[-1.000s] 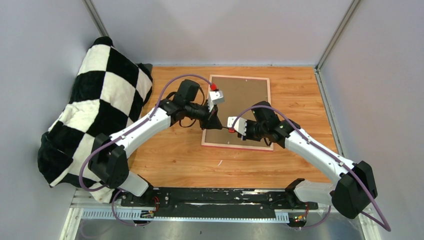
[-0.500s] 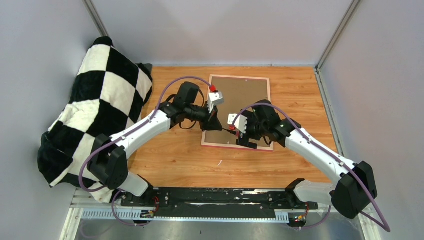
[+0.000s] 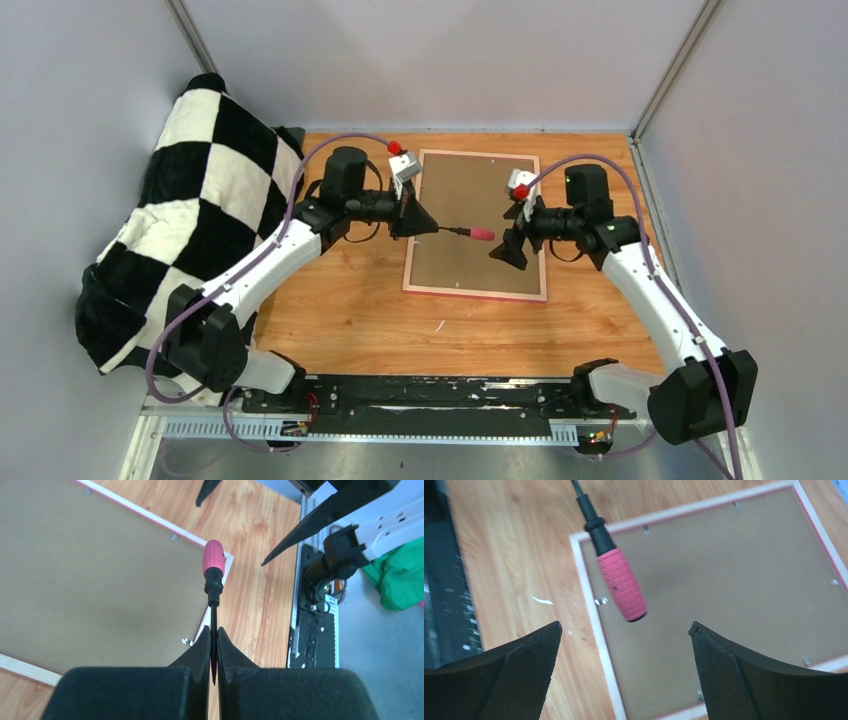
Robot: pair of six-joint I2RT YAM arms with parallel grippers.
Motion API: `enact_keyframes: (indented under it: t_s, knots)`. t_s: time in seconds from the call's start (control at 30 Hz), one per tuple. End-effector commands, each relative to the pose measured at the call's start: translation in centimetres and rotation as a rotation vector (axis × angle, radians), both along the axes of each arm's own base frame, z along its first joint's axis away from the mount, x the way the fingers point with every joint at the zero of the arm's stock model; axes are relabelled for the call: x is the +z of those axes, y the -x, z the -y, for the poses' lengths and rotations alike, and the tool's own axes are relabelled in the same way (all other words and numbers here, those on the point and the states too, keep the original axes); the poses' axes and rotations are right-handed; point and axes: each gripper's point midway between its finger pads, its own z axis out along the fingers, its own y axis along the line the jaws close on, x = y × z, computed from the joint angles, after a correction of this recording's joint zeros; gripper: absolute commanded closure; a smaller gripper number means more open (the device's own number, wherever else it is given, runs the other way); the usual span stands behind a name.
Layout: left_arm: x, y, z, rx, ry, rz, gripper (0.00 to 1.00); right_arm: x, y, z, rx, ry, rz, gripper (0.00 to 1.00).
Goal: Take the photo out of the frame
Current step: Pick up the screwdriver from the center of the board.
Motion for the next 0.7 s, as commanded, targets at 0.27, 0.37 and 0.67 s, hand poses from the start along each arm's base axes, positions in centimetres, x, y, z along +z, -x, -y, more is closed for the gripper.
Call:
enact_keyframes:
  t_s: [0.27, 0.37, 0.67]
  knots:
    - [8.9, 0.3, 0.2, -0.011, 0.214, 0.087, 1.00, 8.4, 2.2, -1.6, 0.206, -0.443, -0.220, 0.07]
    - [9.7, 0.6, 0.2, -0.012, 0.232, 0.083, 1.00, 9.3, 1.1, -2.0, 0.204, -0.491, -0.218, 0.08]
    - [11.6, 0.9, 0.2, 0.000, 0.277, 0.070, 1.00, 10.2, -1.2, -3.0, 0.177, -0.617, -0.360, 0.10]
